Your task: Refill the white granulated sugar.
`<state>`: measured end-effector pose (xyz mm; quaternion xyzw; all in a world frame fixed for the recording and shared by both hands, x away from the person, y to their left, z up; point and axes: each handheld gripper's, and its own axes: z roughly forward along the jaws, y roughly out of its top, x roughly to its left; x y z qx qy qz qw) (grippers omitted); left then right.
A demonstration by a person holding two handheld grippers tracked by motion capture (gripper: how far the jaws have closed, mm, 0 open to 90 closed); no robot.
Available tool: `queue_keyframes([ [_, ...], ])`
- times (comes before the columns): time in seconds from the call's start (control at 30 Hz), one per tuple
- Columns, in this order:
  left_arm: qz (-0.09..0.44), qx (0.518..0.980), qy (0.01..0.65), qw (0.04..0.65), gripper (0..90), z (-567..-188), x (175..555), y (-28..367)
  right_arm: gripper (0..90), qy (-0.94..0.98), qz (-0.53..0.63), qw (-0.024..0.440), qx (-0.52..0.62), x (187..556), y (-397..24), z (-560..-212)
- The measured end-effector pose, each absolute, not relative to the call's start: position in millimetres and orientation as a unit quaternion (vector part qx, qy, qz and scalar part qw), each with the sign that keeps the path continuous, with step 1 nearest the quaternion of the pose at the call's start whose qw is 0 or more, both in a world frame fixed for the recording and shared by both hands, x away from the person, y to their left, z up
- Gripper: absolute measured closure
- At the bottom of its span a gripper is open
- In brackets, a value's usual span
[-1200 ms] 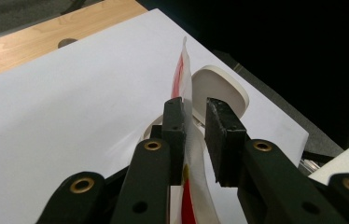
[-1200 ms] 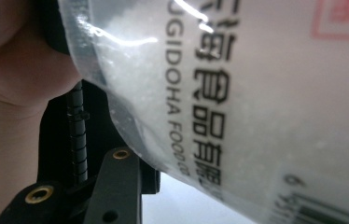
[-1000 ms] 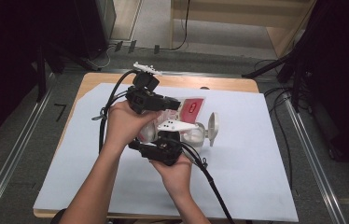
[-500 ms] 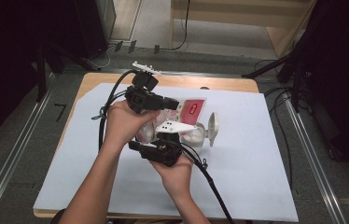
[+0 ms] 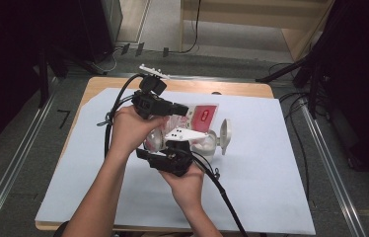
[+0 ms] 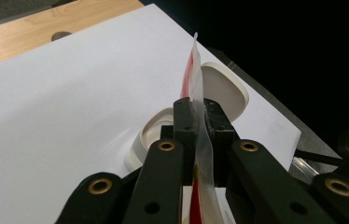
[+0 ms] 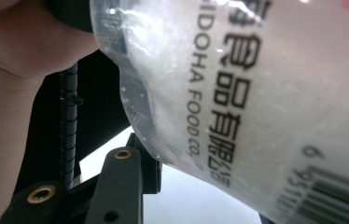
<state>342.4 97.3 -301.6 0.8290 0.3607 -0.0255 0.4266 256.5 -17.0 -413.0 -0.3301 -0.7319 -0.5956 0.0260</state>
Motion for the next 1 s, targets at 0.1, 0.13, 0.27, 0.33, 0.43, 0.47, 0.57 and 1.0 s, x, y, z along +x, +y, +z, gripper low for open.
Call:
queue_keyframes([
  [0.1,-0.026,0.831,0.36,0.424,86.8,-300.3,344.6,95.4,63.1,-0.729,-0.598,0.031,-0.332,257.4,-17.2,-412.3],
  [0.13,-0.027,0.831,0.359,0.423,86.7,-299.7,345.2,94.9,63.1,-0.727,-0.599,0.032,-0.333,258.1,-17.4,-411.9],
  [0.27,-0.028,0.833,0.364,0.416,86.7,-299.3,346.3,94.5,63.0,-0.724,-0.601,0.037,-0.335,258.4,-17.3,-410.8],
  [0.33,-0.03,0.834,0.359,0.418,86.7,-300.2,348.2,95.7,62.9,-0.725,-0.601,0.037,-0.333,258.8,-17.4,-411.1],
  [0.43,-0.033,0.833,0.362,0.417,86.7,-300.8,350.0,96.5,62.6,-0.727,-0.6,0.035,-0.332,259.6,-17.4,-411.4],
  [0.47,-0.036,0.832,0.361,0.42,86.7,-301.3,350.8,96.4,62.6,-0.727,-0.599,0.037,-0.333,259.7,-17.2,-411.2],
  [0.57,-0.038,0.833,0.36,0.419,86.9,-301.9,351.4,96.0,62.8,-0.728,-0.598,0.039,-0.334,259.9,-17.8,-410.7],
  [1.0,-0.07,0.85,0.353,0.385,89.3,-299.4,367.5,90.0,62.9,-0.729,-0.594,0.027,-0.341,263.3,-20.8,-412.3],
])
